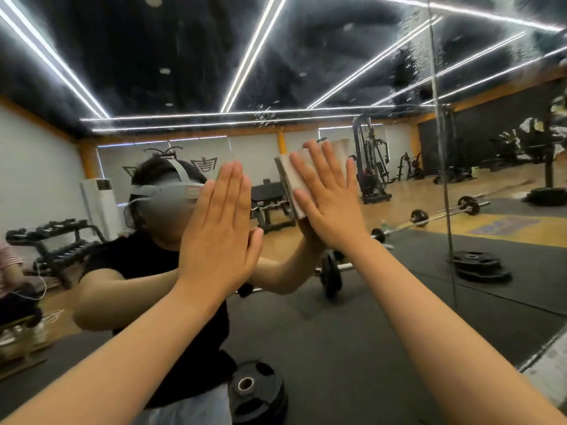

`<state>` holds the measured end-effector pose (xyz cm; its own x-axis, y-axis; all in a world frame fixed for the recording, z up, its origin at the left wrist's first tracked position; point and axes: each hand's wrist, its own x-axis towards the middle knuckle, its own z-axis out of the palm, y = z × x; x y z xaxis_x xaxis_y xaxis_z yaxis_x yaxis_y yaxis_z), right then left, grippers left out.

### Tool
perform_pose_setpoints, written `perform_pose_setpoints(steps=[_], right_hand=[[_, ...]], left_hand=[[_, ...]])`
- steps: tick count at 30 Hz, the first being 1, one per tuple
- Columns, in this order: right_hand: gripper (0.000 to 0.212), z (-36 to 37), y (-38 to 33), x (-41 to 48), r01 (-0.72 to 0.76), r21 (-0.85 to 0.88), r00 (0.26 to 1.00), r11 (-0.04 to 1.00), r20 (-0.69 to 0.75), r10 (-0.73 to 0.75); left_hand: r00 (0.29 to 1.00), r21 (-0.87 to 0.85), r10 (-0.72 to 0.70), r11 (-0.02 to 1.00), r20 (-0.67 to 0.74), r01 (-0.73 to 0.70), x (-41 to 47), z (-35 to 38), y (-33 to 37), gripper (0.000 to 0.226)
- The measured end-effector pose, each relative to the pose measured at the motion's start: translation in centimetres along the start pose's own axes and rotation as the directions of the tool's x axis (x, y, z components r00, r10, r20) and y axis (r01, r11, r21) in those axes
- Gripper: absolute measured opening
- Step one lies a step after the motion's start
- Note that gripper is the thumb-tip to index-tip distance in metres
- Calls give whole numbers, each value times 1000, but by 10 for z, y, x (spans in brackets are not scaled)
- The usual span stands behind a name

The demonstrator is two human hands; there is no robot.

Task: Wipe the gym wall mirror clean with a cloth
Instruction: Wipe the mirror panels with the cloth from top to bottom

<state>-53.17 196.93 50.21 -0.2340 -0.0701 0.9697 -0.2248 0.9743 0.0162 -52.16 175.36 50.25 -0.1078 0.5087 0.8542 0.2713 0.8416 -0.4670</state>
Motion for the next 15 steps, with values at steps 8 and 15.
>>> perform_pose_setpoints(steps=[8,15], right_hand=[[62,-19,120,-25,-472,67,881,879,32,471],[53,-14,177,-55,-827,35,559,561,-63,827]], left_hand=[[1000,30,-7,1000,-23,8,-1,2,1,78],[998,-12,-21,1000,-55,20,-2,5,3,78]])
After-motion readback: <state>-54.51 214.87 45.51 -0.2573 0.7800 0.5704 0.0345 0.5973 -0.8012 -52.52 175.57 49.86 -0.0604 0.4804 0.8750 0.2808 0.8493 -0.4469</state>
